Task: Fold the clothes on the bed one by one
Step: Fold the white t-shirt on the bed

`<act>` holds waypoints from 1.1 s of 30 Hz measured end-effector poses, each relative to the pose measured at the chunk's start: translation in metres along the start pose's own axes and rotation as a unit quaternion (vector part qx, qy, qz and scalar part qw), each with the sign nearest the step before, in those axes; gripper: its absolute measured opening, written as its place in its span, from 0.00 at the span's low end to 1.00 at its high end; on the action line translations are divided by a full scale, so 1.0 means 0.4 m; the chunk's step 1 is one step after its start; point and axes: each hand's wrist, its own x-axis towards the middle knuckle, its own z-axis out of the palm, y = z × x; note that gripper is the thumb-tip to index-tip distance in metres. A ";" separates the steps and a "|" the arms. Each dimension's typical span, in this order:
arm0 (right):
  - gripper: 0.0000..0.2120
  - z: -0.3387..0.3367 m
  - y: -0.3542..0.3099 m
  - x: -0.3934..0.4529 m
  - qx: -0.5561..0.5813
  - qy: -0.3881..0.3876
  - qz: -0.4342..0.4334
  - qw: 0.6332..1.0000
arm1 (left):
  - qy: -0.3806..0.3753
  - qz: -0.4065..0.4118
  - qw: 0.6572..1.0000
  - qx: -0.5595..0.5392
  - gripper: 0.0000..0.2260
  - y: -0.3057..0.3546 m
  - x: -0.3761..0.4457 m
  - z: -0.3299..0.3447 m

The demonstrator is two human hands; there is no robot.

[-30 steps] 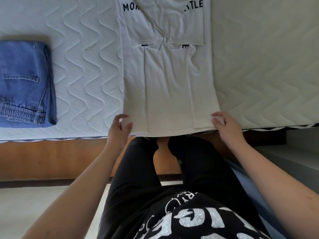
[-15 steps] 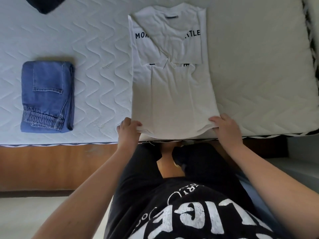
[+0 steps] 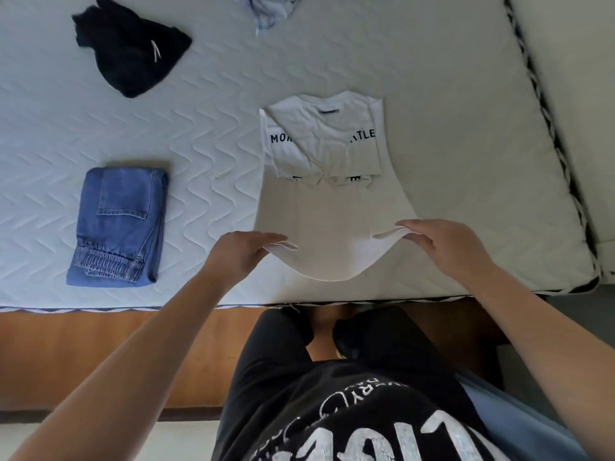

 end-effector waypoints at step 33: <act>0.11 0.106 0.233 0.588 0.156 -0.095 0.109 0.977 | -0.194 -0.088 0.970 -0.116 0.11 -0.361 0.593 0.013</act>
